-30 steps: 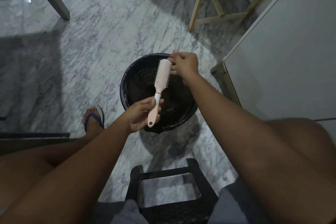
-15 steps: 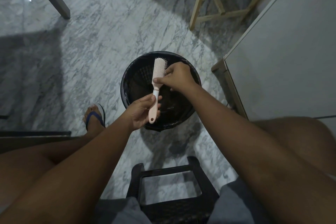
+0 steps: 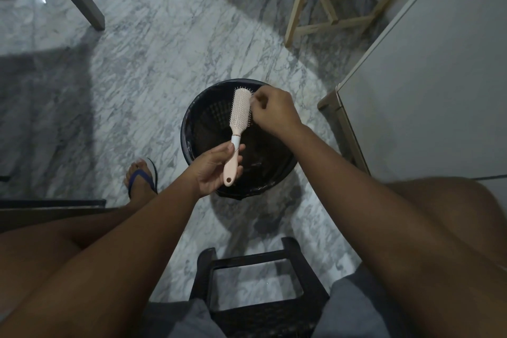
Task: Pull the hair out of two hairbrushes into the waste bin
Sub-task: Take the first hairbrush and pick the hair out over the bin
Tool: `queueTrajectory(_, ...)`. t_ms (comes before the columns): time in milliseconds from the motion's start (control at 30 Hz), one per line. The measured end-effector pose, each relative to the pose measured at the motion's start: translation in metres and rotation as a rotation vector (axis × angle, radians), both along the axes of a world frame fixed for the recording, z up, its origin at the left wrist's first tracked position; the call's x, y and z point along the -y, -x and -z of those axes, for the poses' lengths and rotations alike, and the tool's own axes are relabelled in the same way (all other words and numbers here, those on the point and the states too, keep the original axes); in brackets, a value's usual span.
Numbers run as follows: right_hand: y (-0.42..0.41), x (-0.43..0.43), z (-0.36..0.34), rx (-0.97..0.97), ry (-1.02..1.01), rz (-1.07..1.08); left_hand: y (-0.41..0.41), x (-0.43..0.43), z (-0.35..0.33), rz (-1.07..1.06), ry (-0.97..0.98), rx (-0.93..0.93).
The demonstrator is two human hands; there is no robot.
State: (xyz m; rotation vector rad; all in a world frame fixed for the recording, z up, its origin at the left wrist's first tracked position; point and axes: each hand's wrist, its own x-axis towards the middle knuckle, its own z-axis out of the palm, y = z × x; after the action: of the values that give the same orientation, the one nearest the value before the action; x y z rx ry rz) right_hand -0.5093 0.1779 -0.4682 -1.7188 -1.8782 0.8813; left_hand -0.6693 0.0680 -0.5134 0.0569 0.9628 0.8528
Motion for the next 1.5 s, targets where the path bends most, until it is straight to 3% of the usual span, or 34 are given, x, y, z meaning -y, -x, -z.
queueTrajectory(133, 0.008, 0.002, 0.000, 0.095, 0.090, -0.233, -0.003, 0.000, 0.001, -0.028, 0.002, -0.024)
queueTrajectory(467, 0.017, 0.002, -0.003, 0.329, 0.089, -0.245, -0.008, -0.002, 0.000, 0.017, -0.040, -0.142)
queueTrajectory(633, 0.017, 0.009, 0.001, 0.416, 0.057, -0.240, -0.017, 0.001, 0.001, -0.035, -0.019, -0.054)
queueTrajectory(733, 0.014, 0.009, 0.000, 0.264, 0.059, -0.161, -0.017, -0.003, -0.002, -0.050, -0.024, 0.006)
queueTrajectory(867, 0.003, -0.002, -0.005, -0.196, 0.204, 0.241, -0.011, -0.008, -0.004, -0.041, -0.002, 0.072)
queueTrajectory(933, -0.005, -0.006, -0.003, -0.227, 0.177, 0.328, -0.007, -0.007, -0.004, -0.055, -0.001, 0.065)
queueTrajectory(1167, -0.012, 0.012, -0.003, -0.146, 0.375, -0.005, -0.007, -0.006, -0.002, -0.012, -0.012, 0.135)
queueTrajectory(1500, -0.020, -0.004, 0.002, -0.168, 0.339, -0.099, 0.005, 0.003, 0.005, 0.026, 0.000, 0.130)
